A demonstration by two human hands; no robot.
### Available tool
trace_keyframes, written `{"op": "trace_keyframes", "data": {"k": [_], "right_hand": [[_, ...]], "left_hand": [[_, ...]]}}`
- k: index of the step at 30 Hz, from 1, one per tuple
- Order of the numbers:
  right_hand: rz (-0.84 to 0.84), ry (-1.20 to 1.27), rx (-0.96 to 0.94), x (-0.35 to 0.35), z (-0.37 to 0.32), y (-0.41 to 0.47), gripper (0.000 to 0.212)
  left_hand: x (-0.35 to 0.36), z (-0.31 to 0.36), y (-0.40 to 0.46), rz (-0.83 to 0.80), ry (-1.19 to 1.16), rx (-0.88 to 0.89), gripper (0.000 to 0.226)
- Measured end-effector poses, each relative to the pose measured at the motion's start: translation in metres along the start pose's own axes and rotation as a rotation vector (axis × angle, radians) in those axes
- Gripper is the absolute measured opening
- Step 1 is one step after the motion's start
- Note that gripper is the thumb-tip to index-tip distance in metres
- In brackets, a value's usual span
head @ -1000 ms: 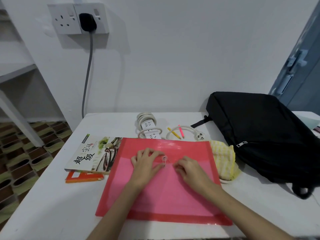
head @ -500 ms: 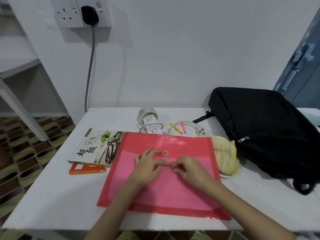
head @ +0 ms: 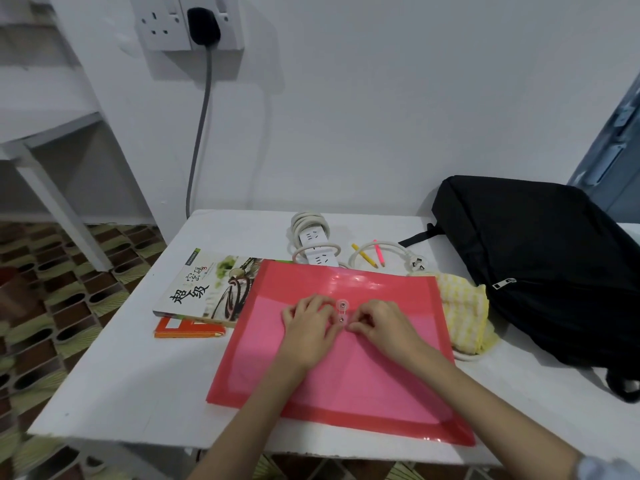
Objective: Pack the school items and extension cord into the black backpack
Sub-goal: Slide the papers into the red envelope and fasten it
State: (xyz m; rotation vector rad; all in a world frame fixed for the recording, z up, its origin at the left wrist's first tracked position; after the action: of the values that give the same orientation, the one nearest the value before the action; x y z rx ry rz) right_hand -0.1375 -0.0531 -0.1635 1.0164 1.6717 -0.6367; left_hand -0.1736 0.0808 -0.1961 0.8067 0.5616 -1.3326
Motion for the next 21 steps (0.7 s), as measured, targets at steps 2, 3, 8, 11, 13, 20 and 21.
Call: {"op": "trace_keyframes", "data": {"k": [2, 3, 8, 11, 13, 20, 21], "right_hand": [[-0.004, 0.003, 0.001, 0.002, -0.003, 0.004, 0.015], [-0.012, 0.000, -0.002, 0.003, -0.004, 0.006, 0.015], [-0.040, 0.017, -0.059, 0.002, -0.009, 0.023, 0.011], [-0.043, 0.041, -0.057, -0.002, -0.008, 0.039, 0.017], [-0.035, 0.093, -0.037, -0.003, -0.009, 0.048, 0.018], [-0.020, 0.071, -0.006, 0.004, -0.013, 0.067, 0.035], [-0.015, 0.077, 0.014, 0.005, -0.012, 0.068, 0.038]], "left_hand": [[0.002, -0.002, 0.000, 0.022, -0.019, -0.027, 0.029], [0.002, -0.002, 0.000, 0.040, -0.032, -0.044, 0.031], [-0.002, 0.000, 0.007, 0.134, -0.059, -0.146, 0.019], [0.000, 0.002, 0.015, 0.122, 0.006, -0.176, 0.025], [0.003, 0.000, 0.020, 0.092, 0.046, -0.212, 0.032], [-0.004, -0.006, 0.028, 0.146, -0.023, -0.266, 0.020], [-0.005, -0.006, 0.029, 0.142, -0.030, -0.273, 0.019]]}}
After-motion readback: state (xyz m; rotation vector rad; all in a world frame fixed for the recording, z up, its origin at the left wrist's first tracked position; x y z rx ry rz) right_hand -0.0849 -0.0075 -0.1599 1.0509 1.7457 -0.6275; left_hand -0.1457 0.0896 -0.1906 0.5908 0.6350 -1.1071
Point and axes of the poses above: each hand's wrist, its own y-axis towards the middle knuckle, its own x-axis out of the palm, z = x × y, the point moved 4 cm from there along y, towards the middle knuckle, and after that the axes turned 14 degrees about -y, right-handed, at the moved point
